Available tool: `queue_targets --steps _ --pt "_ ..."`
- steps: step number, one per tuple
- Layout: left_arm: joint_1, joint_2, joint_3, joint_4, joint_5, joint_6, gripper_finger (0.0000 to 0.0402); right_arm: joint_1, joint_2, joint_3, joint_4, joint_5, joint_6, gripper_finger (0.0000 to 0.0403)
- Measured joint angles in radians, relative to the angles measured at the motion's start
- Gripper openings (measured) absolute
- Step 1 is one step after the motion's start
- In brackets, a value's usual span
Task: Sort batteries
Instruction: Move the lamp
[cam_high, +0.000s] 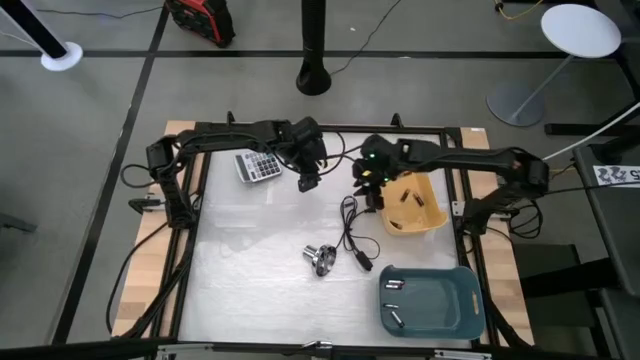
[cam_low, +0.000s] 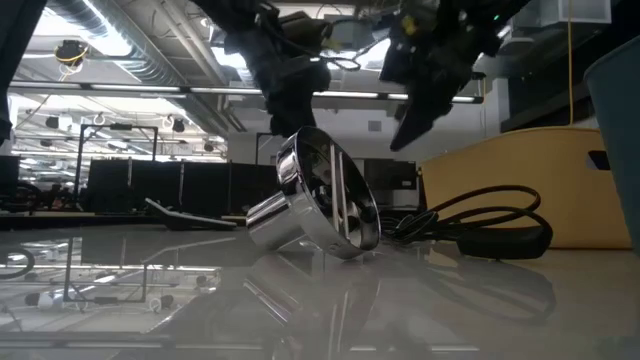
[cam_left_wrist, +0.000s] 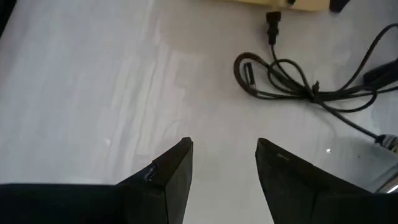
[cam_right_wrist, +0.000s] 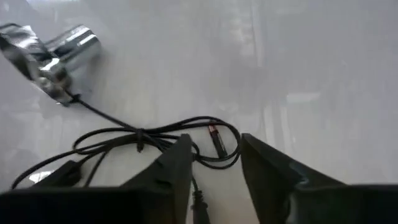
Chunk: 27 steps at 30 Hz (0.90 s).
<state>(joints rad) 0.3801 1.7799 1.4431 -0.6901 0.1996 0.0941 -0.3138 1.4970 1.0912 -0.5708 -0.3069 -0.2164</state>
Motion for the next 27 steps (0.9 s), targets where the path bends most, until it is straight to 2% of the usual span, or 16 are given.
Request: queue_targets --steps 3,9,14,21,27 --pt "0.019 -0.008 -0.046 0.014 0.004 0.016 0.0166 0.0 0.064 0.0 0.029 0.008 0.007 0.0151" --pt "0.058 -0.008 -0.125 0.077 0.01 0.014 0.0166 0.0 0.154 0.0 0.073 0.056 0.009 0.0148" --pt "0.079 -0.008 -0.187 0.125 0.017 0.011 0.0166 0.0 0.194 0.001 0.091 0.09 0.01 0.0143" --pt "0.086 -0.008 -0.265 0.207 0.087 0.011 0.0166 0.0 0.235 0.002 0.109 0.108 0.011 0.0143" --pt "0.085 -0.008 -0.291 0.233 0.105 0.011 0.0166 0.0 0.268 0.002 0.11 0.107 0.014 0.0143"
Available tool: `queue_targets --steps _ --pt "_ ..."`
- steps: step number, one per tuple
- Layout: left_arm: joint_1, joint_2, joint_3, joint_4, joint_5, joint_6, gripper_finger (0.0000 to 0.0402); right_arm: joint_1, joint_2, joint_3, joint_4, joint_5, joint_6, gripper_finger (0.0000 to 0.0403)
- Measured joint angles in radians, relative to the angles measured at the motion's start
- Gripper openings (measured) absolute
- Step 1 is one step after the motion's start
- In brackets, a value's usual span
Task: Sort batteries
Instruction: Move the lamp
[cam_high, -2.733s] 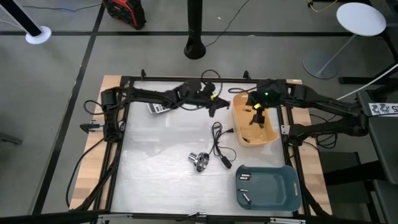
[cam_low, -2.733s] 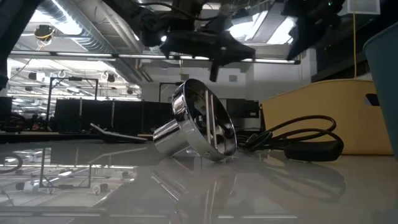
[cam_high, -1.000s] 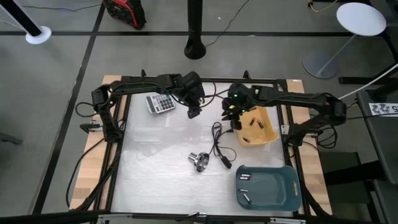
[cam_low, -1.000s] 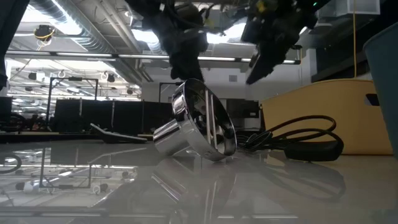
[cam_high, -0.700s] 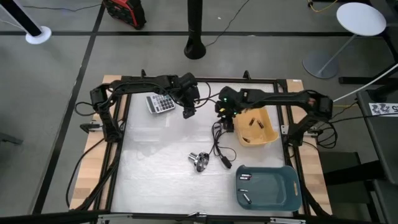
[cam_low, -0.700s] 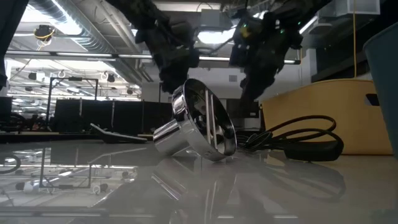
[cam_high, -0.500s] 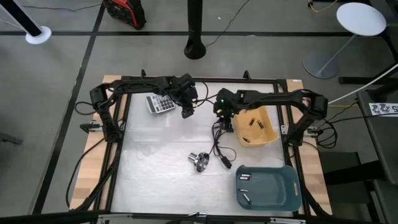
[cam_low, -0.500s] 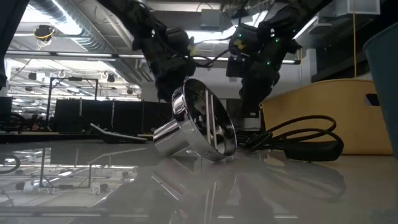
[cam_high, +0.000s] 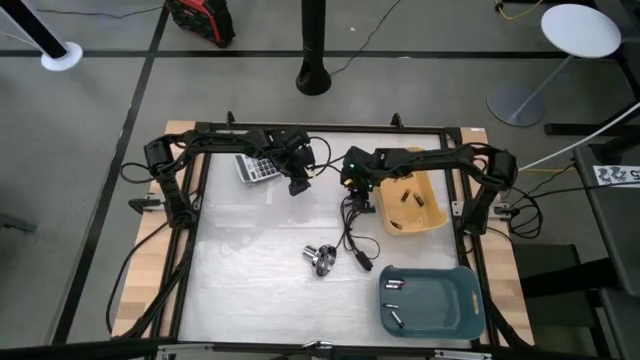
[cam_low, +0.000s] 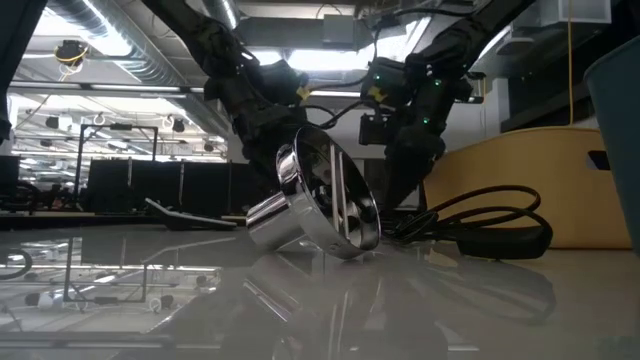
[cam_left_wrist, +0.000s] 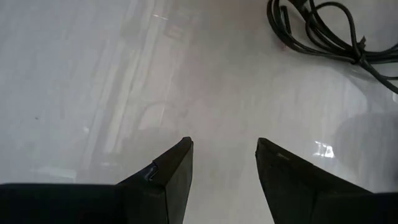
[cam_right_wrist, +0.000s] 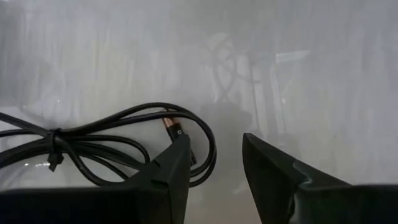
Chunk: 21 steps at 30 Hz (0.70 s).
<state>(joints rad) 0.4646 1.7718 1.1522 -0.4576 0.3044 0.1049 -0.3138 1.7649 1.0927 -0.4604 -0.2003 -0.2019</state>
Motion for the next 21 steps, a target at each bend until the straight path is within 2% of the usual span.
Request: queue_targets --steps 21 --pt "-0.001 0.0 -0.001 0.005 0.001 0.003 0.0166 0.0 0.041 0.0 -0.045 -0.022 0.078 0.0143"
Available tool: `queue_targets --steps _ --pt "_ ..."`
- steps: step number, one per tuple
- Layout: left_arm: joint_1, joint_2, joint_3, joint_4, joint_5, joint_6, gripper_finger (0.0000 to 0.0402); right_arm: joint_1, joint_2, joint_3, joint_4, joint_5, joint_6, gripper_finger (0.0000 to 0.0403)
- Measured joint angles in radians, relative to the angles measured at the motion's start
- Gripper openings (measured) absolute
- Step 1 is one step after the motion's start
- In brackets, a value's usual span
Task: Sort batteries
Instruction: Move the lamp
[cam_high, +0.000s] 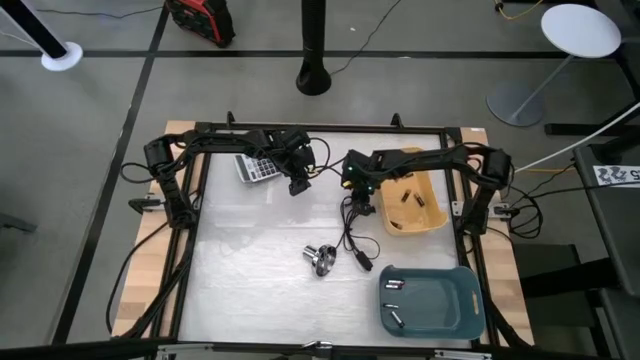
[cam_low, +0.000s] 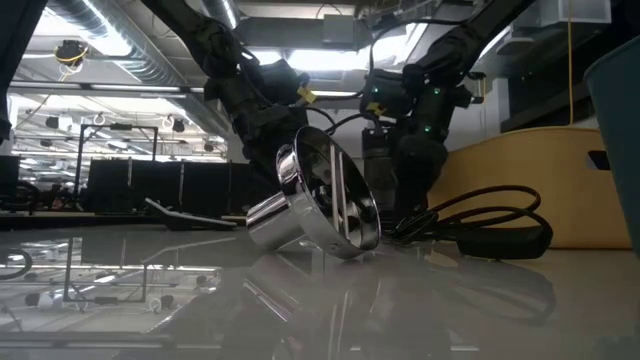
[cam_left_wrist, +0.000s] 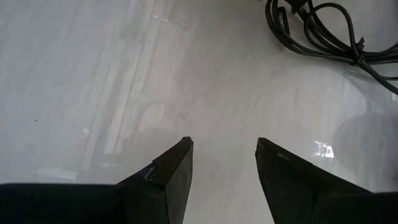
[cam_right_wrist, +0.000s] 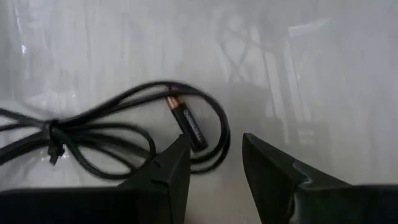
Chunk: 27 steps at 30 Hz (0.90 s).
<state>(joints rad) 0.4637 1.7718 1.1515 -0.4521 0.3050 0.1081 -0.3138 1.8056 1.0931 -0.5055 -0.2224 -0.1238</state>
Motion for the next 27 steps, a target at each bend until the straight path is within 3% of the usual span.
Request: queue_targets --steps 8,18,27 --pt "0.0 0.0 0.0 -0.002 0.003 0.0 0.0166 0.0 0.01 0.0 0.008 -0.006 -0.003 0.013" --pt "0.0 0.001 0.0 -0.001 0.003 0.0 0.0166 0.0 0.01 0.0 0.012 -0.001 0.002 0.0009" --pt "0.0 0.001 0.0 -0.001 0.003 0.0 0.0166 0.0 0.01 0.007 -0.002 0.003 0.021 0.0005"
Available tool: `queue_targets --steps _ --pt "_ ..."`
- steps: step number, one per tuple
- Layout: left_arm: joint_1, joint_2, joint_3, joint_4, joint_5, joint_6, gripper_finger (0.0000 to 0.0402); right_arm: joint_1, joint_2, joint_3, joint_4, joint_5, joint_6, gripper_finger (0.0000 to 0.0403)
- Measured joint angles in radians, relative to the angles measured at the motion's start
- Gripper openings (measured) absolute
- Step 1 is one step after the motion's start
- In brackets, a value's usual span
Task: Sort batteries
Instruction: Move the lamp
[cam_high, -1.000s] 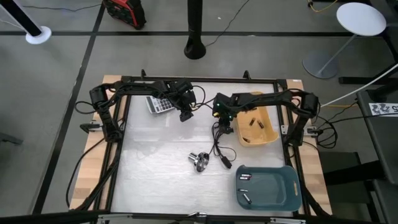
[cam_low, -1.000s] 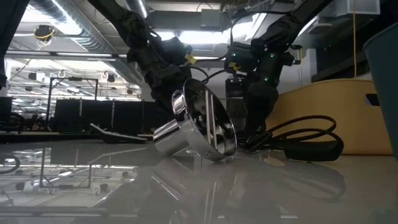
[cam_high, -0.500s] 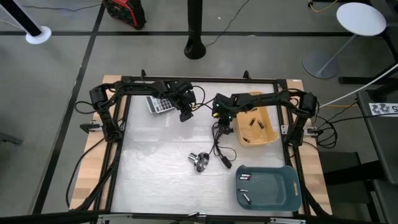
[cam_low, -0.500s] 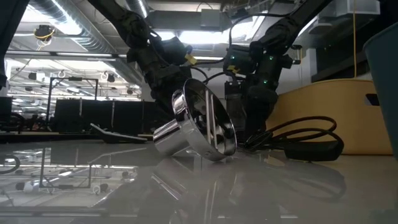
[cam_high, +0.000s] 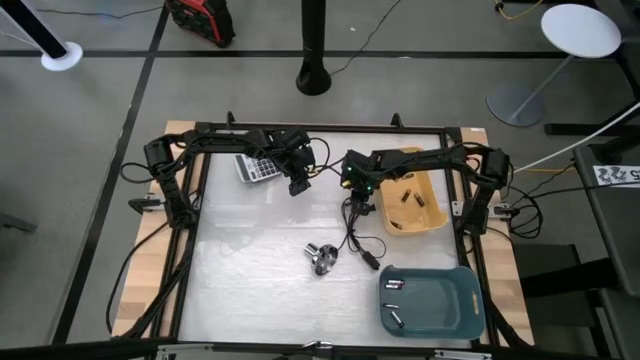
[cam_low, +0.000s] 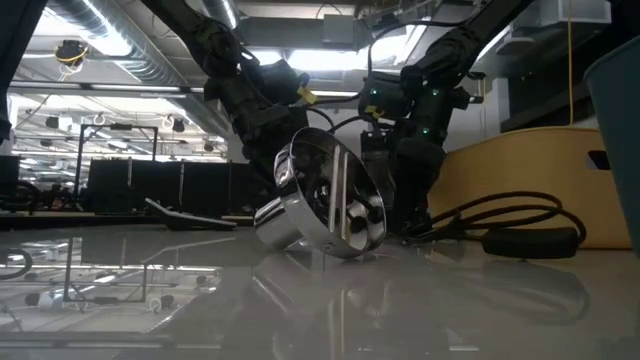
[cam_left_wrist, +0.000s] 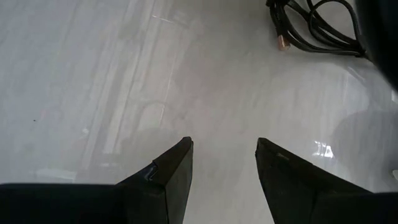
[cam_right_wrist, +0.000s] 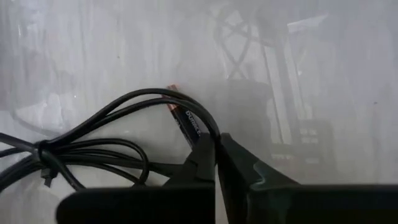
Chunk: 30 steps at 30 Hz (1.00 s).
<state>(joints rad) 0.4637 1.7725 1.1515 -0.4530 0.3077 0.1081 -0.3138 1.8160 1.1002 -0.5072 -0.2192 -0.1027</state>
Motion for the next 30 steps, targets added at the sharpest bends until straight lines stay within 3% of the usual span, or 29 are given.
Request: queue_targets --steps 12,20,30 --pt "0.0 0.0 0.0 0.001 0.001 0.021 0.0166 0.038 0.0 0.188 -0.187 0.008 -0.006 0.0003" --pt "-0.011 0.0 0.0 0.001 0.0 0.052 0.0166 0.177 0.0 0.343 -0.451 0.007 -0.005 0.0002" --pt "-0.081 0.0 0.0 0.003 0.0 -0.013 0.0166 0.356 0.0 0.394 -0.482 0.018 -0.006 0.0007"
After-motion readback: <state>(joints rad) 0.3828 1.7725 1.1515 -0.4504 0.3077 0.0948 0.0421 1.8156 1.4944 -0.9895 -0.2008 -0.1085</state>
